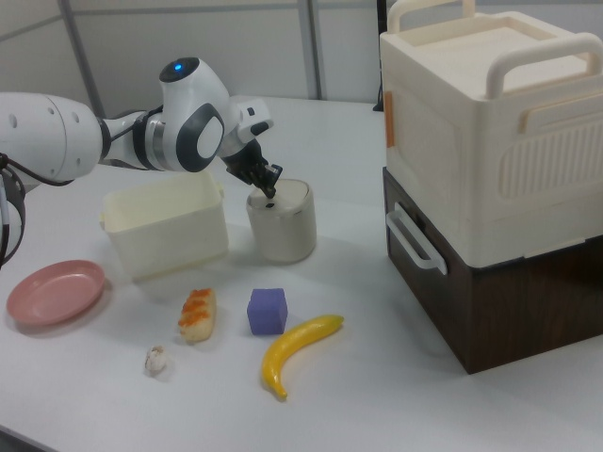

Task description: Open the trash can

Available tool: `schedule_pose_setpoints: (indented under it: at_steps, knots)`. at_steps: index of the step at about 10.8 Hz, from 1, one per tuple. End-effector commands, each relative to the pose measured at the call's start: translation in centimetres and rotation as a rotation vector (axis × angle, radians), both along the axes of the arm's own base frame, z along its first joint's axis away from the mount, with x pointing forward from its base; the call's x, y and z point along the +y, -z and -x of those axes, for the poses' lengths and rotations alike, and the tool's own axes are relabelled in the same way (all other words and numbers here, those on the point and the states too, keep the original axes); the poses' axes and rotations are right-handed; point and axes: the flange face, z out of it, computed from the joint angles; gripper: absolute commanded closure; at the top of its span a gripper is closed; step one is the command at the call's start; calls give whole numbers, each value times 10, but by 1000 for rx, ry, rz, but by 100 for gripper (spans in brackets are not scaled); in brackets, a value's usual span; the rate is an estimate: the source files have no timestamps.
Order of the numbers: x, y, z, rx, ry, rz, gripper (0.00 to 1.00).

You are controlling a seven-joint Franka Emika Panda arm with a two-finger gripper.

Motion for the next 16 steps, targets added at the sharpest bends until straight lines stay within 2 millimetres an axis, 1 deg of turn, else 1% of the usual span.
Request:
schedule_pose_setpoints:
  at_steps: [1,4,6,7,8,9,10,11,12,13,14,15,16]
  knots:
    - [7,21,-2,-47,-4,-1,100]
    - [5,20,-2,-51,3,-8,100]
    - [7,32,2,-28,-6,-2,100]
    - [8,35,3,-21,-8,0,100]
    - [8,37,4,-18,-9,0,100]
    - [7,34,3,-21,0,-7,100]
    - [5,21,5,-34,7,-14,100]
    - [2,-1,9,-49,19,-31,100]
    - [-1,-12,13,-14,36,-47,100]
    - [-3,-35,22,14,39,-49,100]
    - [-6,-53,32,50,46,-51,100]
    - [-8,-70,44,90,51,-52,87]
    - [-12,-88,56,123,57,-53,68]
